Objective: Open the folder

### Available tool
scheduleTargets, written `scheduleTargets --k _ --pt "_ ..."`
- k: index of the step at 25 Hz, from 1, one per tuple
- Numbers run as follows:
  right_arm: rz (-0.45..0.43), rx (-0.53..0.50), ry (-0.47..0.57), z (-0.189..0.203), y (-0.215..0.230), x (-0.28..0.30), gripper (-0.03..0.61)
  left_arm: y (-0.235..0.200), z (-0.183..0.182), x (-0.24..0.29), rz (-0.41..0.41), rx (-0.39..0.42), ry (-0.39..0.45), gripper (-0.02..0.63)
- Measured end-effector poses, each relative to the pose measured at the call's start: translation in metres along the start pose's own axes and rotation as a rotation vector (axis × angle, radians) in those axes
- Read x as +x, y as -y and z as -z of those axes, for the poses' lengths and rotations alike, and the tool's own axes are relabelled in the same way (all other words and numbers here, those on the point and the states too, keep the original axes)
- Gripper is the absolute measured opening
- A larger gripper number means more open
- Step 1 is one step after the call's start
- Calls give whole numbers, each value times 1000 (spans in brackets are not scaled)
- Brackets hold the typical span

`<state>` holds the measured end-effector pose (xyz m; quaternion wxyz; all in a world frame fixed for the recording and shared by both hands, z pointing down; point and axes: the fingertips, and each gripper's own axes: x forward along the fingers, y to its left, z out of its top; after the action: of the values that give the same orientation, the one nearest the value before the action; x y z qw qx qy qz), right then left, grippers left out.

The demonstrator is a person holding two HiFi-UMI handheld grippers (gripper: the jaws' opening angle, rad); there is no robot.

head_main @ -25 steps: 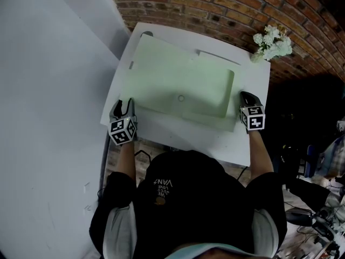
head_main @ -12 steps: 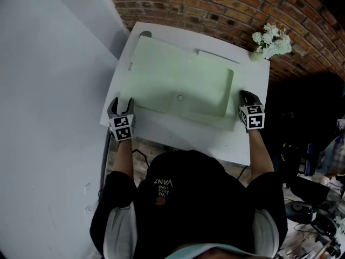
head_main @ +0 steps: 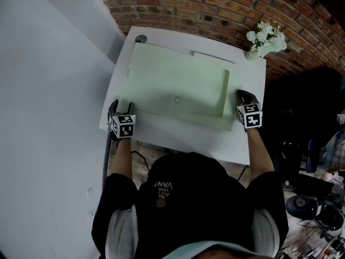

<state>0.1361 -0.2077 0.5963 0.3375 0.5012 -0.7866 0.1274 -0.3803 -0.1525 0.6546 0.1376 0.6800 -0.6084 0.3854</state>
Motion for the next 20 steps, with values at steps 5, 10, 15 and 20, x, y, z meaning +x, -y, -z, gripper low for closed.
scheduleTargets --k 5,10,15,20 --pt "-5 1 -6 3 1 1 -2 0 -1 -1 3 -14 -7 258" --pt "-12 2 -4 2 2 2 -2 -4 -9 -11 -8 -22 21 258" --pt "-26 -2 -4 3 2 2 0 -6 -18 -24 -28 -28 55 258" --pt "-33 -11 -8 4 1 1 0 -8 -28 -38 -45 -32 86 258"
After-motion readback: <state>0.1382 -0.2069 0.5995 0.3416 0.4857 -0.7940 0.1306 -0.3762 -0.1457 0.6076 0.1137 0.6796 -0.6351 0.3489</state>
